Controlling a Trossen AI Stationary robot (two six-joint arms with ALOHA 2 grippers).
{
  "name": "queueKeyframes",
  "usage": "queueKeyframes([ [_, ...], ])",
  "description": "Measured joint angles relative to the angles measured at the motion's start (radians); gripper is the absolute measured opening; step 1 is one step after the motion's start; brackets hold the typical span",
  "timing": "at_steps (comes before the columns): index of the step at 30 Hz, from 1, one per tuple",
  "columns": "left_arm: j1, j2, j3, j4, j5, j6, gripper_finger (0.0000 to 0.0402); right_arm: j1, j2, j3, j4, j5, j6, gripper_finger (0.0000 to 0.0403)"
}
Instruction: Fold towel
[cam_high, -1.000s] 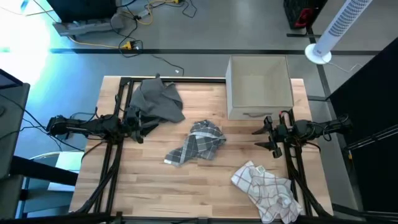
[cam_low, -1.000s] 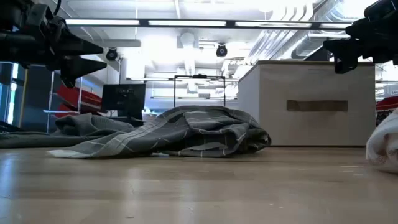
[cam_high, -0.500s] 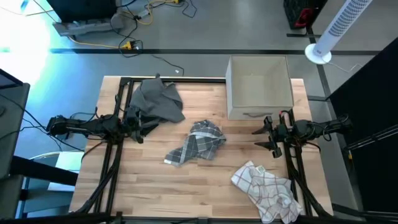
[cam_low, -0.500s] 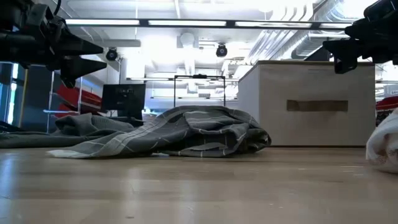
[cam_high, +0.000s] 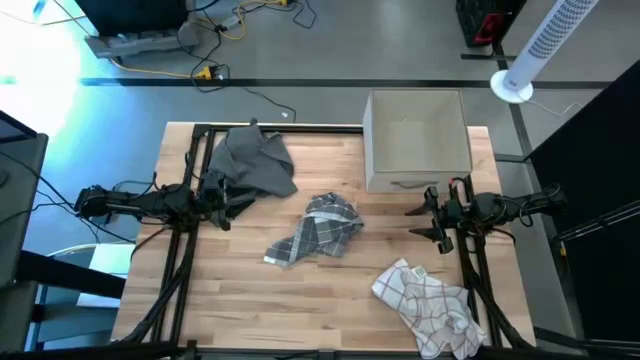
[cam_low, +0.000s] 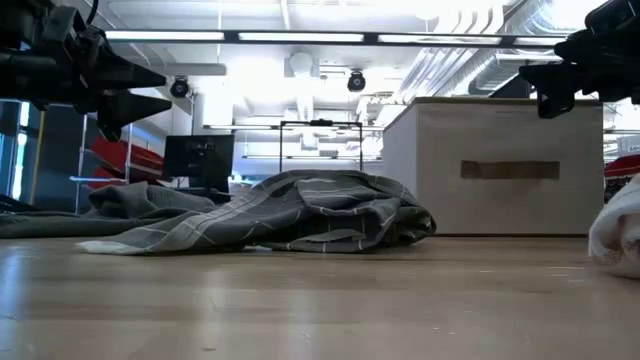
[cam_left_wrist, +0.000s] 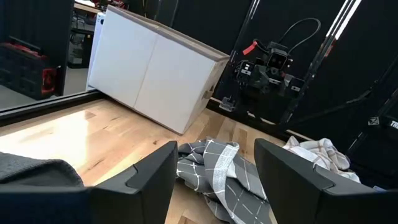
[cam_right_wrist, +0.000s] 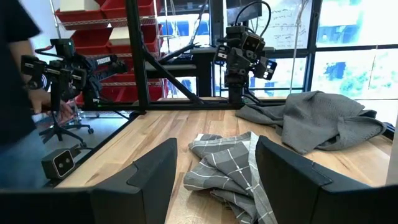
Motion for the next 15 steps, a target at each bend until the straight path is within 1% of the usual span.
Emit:
queueKeyframes([
  [4,0.0,0.0,0.0,0.0,0.0,0.0,0.0206,0.0,0.0,0.0,0.0,0.0,0.0,0.0204],
  [9,0.0,0.0,0.0,0.0,-0.01,0.039,0.0206,0.0,0.0,0.0,0.005,0.035,-0.005,0.0204],
  [12,0.0,0.0,0.0,0.0,-0.011,0.044,0.0206,0.0,0.0,0.0,0.015,0.057,-0.069,0.0204],
  [15,0.001,0.0,0.0,0.031,-0.024,0.053,0.0206,0.0,0.001,-0.001,0.089,0.063,-0.078,0.0204],
])
